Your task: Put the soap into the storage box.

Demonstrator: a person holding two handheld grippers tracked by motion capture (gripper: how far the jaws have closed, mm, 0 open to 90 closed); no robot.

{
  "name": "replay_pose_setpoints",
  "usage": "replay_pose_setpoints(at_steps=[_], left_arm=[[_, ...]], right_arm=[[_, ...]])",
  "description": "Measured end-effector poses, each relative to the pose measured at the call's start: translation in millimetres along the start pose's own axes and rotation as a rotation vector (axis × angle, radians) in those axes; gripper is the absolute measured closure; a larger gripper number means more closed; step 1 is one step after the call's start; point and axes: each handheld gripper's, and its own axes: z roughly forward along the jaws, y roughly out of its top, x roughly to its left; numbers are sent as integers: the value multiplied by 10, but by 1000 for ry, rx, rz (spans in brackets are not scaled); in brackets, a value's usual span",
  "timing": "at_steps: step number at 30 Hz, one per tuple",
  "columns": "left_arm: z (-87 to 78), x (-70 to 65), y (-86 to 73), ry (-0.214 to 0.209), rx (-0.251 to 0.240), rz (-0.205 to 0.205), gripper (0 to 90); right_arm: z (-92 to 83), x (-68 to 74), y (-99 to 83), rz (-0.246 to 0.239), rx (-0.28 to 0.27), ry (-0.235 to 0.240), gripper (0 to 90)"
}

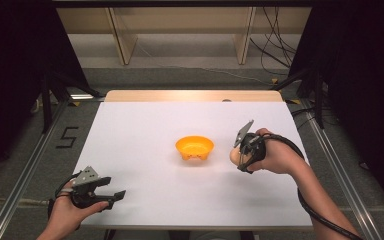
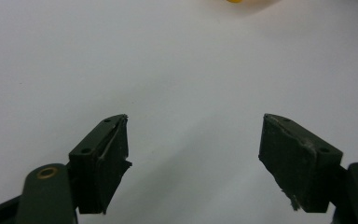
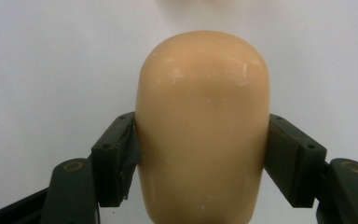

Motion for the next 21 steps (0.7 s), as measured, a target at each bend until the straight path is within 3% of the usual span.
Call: replay_pose_setpoints(at_steps=[2, 5, 7, 9, 11, 13, 18, 20, 21], left_arm=[[-16, 7, 8, -9, 22, 5, 235], [-11, 7, 6, 10, 4, 20, 235], [-11, 6, 6, 10, 4, 19, 235], [-12, 7, 6, 10, 4, 20, 235], [-12, 11, 7, 4, 4, 21, 235], [-14, 12, 8, 5, 4, 22, 235], [-8, 2, 6, 8, -7, 10, 235], [-9, 2, 6, 7, -7, 11, 236], [-9, 5, 7, 2, -6, 11, 236]], right_arm=[[-8, -3, 8, 2, 8, 3, 333], [-10, 5, 27, 13, 13, -3, 333], [-7, -23, 43, -32, 3, -2, 333], [-13, 7, 54, 11, 13, -8, 333], [-8, -6, 67, -9, 5, 0, 333], [-9, -1, 81, 4, 11, -6, 333], [-3, -7, 122, -11, 8, -9, 333], [-2, -28, 135, -44, -6, -3, 333], [-5, -11, 139, -17, 3, -4, 333]])
